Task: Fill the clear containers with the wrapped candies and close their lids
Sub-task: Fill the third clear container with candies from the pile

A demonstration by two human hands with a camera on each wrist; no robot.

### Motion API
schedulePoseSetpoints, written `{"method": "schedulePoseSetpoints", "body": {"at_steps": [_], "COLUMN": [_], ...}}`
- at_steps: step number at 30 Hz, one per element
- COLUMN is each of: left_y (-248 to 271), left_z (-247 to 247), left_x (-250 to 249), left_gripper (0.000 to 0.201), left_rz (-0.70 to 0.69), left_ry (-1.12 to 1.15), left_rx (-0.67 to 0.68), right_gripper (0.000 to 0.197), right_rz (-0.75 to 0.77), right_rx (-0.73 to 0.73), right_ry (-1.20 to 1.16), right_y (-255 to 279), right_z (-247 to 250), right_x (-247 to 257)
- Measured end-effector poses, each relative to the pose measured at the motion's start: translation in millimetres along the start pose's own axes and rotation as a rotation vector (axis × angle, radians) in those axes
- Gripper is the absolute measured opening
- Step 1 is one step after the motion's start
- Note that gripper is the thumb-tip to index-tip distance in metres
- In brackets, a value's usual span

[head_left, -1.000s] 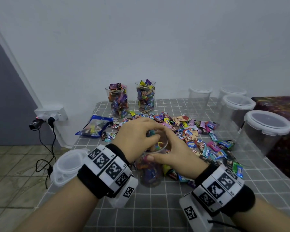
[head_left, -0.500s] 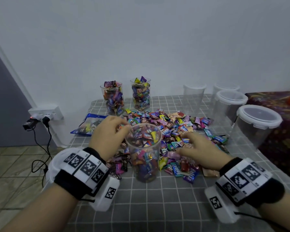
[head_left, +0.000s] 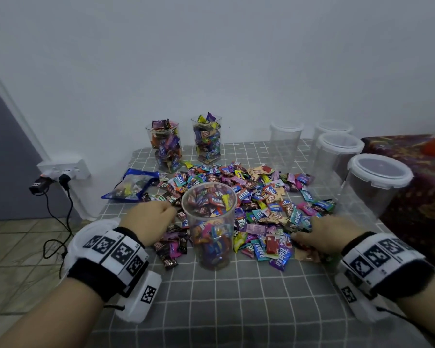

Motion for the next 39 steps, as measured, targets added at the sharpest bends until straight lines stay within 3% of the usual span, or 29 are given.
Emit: {"method": "schedulePoseSetpoints", "body": {"at_steps": [3,7,9,13,17,19,22,26,28,32,36,39], "left_y": [-1,-1,-5,-13,-13,-8,0,1,-4,-17,-20,-22], "left_z": [-11,-29,-33,-24,-11,-10,-18,-32,-36,-37,-31,-30], "left_x": [3,3,3,5,12,13,12,11,9,4,3,11], "left_gripper": [0.035,0.029,0.022,0.02,0.02,0.018,0.021,0.022,0.021,0.012,0.026,0.013], "left_rz": [0.049,0.177,0.152,0.038,-0.01,0.024,0.067,0.072,0.044,-0.065,-0.085,-0.047], "left_ry": [-0.17,-0.067,-0.039,0.049,0.012,0.076,0.174,0.23,0.239,0.117,0.134,0.194], "left_rx": [0.276,0.465,0.475,0.362,0.352,0.467,0.66,0.697,0.663,0.534,0.456,0.445], "right_gripper": [0.05,0.036,0.036,0.041,0.021,0.01,0.014,0.018,0.017,0.012,0.014,0.014], "right_rz": [0.048,0.129,0.155,0.193,0.299,0.338,0.336,0.347,0.344,0.286,0.354,0.344], "right_rx": [0.025,0.005,-0.019,-0.021,-0.098,0.12,0.554,0.739,0.722,0.535,0.237,0.225], "right_ry": [-0.091,-0.2,-0.297,-0.638,-0.506,-0.482,-0.46,-0.377,-0.434,-0.674,-0.629,-0.603], "right_y": [-4,-16,-21,-20,-5,1,8,6,-1,-19,-31,-27], "right_z": [5,12,15,23,38,40,31,15,9,7,14,22], "right_x": [14,39,49,52,35,25,20,32,39,55,58,39]}}
Point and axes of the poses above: each hand's wrist, its own y-axis away from the middle knuckle, its own z-axis out of the back of the hand, x = y × z, the point moved 1 cm from there along -y, towards the middle knuckle, and after that the axes turned 9 degrees about -x, right-handed, at the moved point
